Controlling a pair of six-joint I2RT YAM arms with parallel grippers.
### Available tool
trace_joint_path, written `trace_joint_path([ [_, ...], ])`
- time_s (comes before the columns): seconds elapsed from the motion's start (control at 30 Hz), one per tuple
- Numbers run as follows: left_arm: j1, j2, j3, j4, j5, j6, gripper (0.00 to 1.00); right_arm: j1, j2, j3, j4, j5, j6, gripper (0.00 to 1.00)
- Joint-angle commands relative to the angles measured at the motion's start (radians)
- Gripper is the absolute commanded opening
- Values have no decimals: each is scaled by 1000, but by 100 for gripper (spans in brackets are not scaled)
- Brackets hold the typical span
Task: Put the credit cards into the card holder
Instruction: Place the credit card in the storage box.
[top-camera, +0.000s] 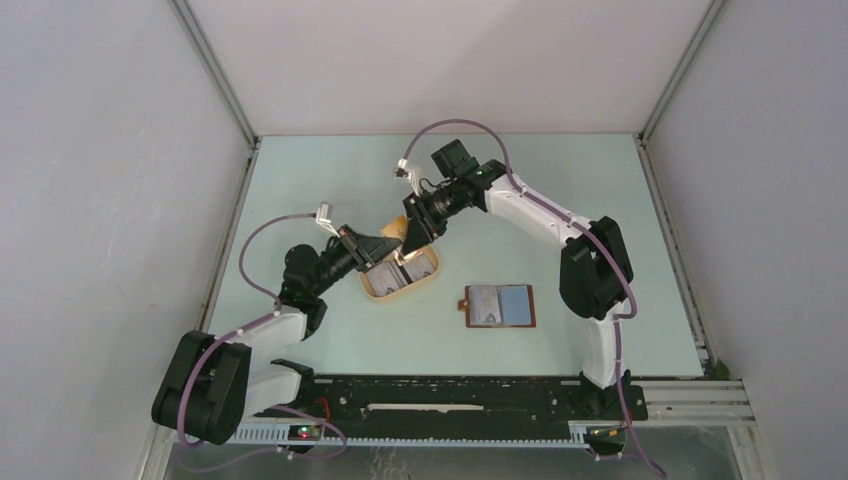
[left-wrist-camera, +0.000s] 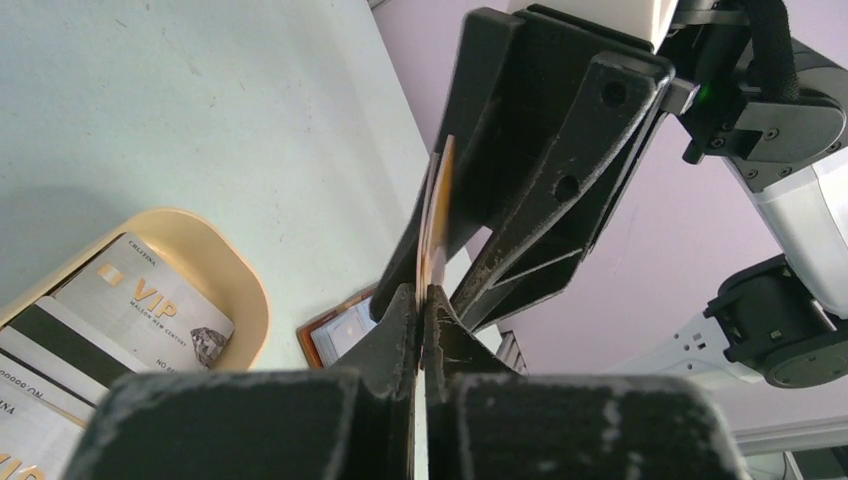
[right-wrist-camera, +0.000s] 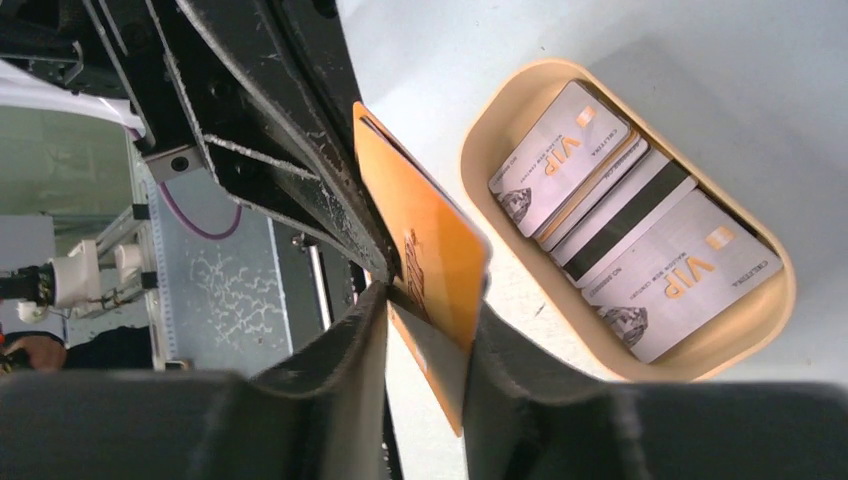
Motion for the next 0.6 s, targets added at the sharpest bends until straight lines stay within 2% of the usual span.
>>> trace_joint_path([
  [0.0,-6,-24,12,26,-16,25,0,3,-45,29,5,-11,-2,26],
  [0.07,-6,-25,10,26,-12,25,1,-7,-46,22,14,-28,7,13],
  [0.13,-6,-24,11,26,-2,23,12,-18,-48,16,21,-54,16,5],
  [0.23,-4,-25,5,39,15,24,27,-37,-48,0,39,-123,33,0],
  [0.33,-3,-17,1,71,33,16,30,-54,-39,-17,64,-229,58,0],
  [0.43,-2,4,2,122,62,-5,28,-60,-27,-24,71,-311,72,0],
  [0.47,-2,13,2,143,68,-14,24,-60,-24,-28,76,-336,78,0],
  [0.57,1,40,-4,202,81,-39,1,-66,-19,-35,101,-388,101,2],
])
